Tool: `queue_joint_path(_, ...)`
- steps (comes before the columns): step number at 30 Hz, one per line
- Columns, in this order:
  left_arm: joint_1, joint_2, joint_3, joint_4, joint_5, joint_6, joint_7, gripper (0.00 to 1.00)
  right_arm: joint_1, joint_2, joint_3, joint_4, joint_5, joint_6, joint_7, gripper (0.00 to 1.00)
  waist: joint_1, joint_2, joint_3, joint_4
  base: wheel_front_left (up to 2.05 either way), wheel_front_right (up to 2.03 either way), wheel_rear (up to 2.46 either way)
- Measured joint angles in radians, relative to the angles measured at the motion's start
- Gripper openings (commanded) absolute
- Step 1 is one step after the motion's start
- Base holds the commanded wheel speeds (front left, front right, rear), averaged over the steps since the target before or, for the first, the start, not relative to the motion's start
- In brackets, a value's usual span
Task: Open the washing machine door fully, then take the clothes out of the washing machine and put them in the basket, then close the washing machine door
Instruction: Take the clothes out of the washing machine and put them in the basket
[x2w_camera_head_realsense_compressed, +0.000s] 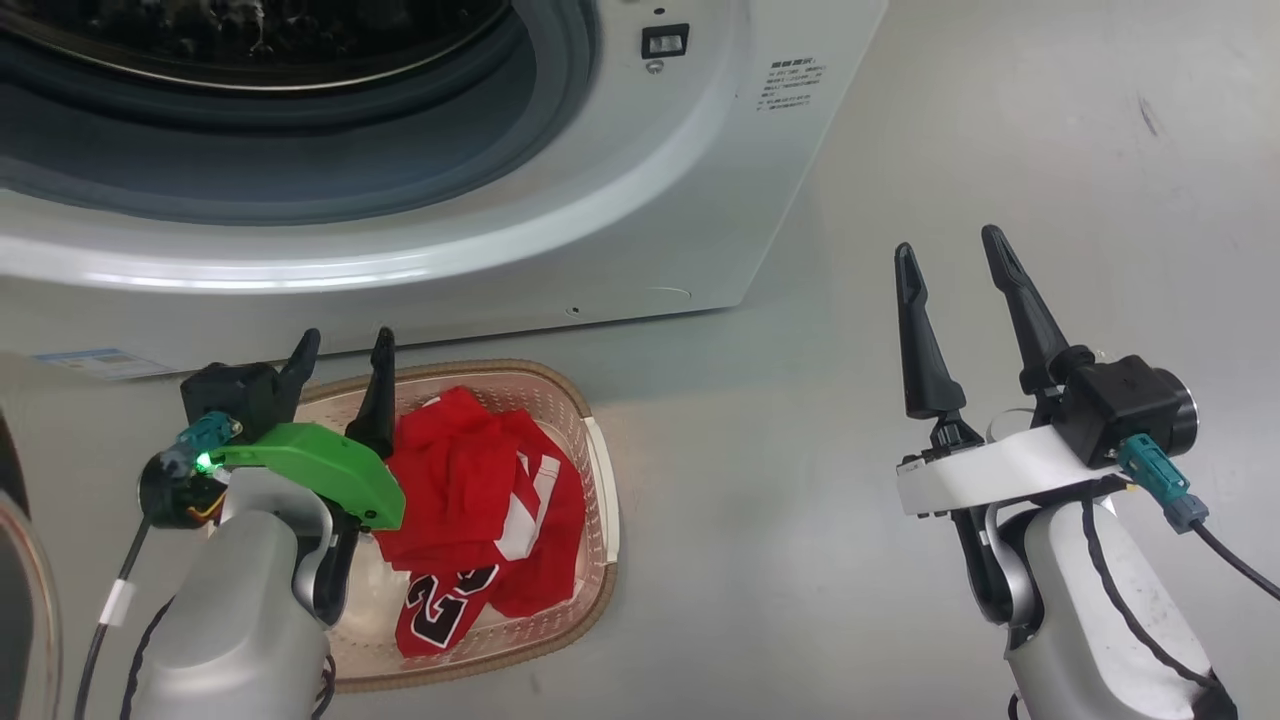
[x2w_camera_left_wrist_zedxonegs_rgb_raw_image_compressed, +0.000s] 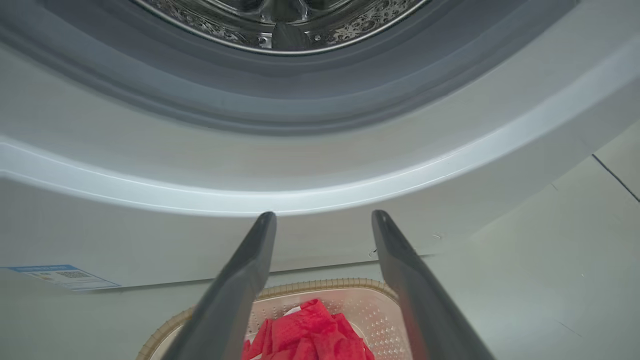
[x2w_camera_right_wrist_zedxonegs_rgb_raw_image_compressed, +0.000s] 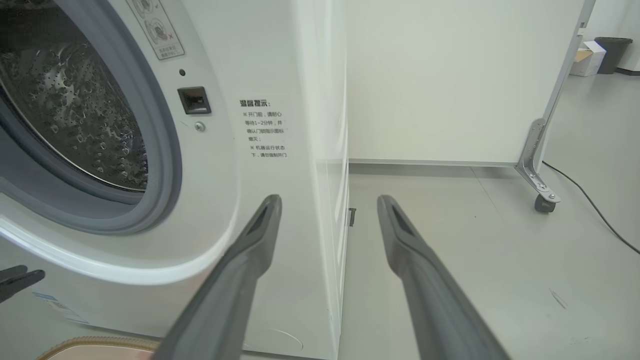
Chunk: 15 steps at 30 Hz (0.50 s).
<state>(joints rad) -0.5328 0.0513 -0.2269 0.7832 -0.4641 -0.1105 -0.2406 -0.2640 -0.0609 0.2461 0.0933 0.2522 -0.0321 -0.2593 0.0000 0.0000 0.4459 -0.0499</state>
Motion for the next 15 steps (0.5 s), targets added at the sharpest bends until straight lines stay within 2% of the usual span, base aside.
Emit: queue_joint_path(15, 0.069, 0.030, 0.033, -0.204, 0.051, 0.006, -0.011, 1.00, 0.088, 0.002, -0.020, 0.033, -0.016, 0.014, 0.000, 1.00, 0.0000, 0.0000, -0.135, 0.051, 0.00, 0.00, 0.00)
